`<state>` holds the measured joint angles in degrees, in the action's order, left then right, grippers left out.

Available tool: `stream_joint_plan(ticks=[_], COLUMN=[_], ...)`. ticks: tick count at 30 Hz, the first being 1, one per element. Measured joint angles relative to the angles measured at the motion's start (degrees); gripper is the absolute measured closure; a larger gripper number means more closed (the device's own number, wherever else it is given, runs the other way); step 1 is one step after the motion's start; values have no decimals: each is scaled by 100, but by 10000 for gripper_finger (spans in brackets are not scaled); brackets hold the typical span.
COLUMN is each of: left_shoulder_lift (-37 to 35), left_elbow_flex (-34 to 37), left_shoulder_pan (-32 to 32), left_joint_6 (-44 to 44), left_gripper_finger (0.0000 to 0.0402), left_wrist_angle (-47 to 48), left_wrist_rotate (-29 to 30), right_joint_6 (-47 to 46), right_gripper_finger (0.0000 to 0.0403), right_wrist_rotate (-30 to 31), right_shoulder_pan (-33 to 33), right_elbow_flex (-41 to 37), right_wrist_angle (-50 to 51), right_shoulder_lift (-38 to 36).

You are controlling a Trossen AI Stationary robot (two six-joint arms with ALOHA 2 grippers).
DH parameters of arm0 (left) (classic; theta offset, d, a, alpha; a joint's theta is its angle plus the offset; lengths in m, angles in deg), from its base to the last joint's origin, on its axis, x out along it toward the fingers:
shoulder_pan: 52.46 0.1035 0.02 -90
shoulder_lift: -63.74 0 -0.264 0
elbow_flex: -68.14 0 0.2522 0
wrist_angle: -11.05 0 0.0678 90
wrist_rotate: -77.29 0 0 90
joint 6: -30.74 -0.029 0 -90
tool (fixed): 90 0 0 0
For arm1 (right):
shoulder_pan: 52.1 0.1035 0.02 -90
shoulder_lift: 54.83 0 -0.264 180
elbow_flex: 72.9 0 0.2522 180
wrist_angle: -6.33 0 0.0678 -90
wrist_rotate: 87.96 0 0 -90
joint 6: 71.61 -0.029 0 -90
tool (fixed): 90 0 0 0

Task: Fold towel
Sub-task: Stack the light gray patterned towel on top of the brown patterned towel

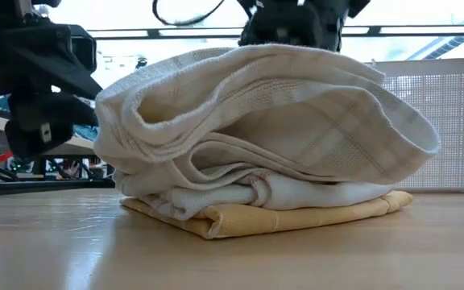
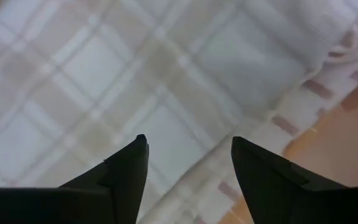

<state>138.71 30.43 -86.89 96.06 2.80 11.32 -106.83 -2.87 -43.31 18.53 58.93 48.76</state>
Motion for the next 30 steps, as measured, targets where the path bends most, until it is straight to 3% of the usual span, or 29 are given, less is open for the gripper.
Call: stream_joint_plan(ticks=[13, 22, 26, 30], left_shoulder_lift=[669, 967, 961, 958], left_elbow_flex=[-121, -516, -677, -747], left_shoulder_pan=[145, 284, 284, 304], left_joint_6=[-90, -635, -952, -1103], left_gripper_finger=[312, 325, 325, 326], left_wrist_angle=[-293, -288, -292, -293], left_wrist_rotate=[97, 196, 500, 551], right_joint_6=[-319, -344, -81, 196], right_gripper_finger=[182, 223, 268, 366], right_wrist_rotate=[65, 355, 361, 430], right_shoulder_pan=[-95, -154, -172, -170], right_elbow_flex=[-677, -787, -787, -790], right_wrist_angle=[-1183, -1284, -1440, -1587], right_shoulder_lift=[47, 46, 125, 170])
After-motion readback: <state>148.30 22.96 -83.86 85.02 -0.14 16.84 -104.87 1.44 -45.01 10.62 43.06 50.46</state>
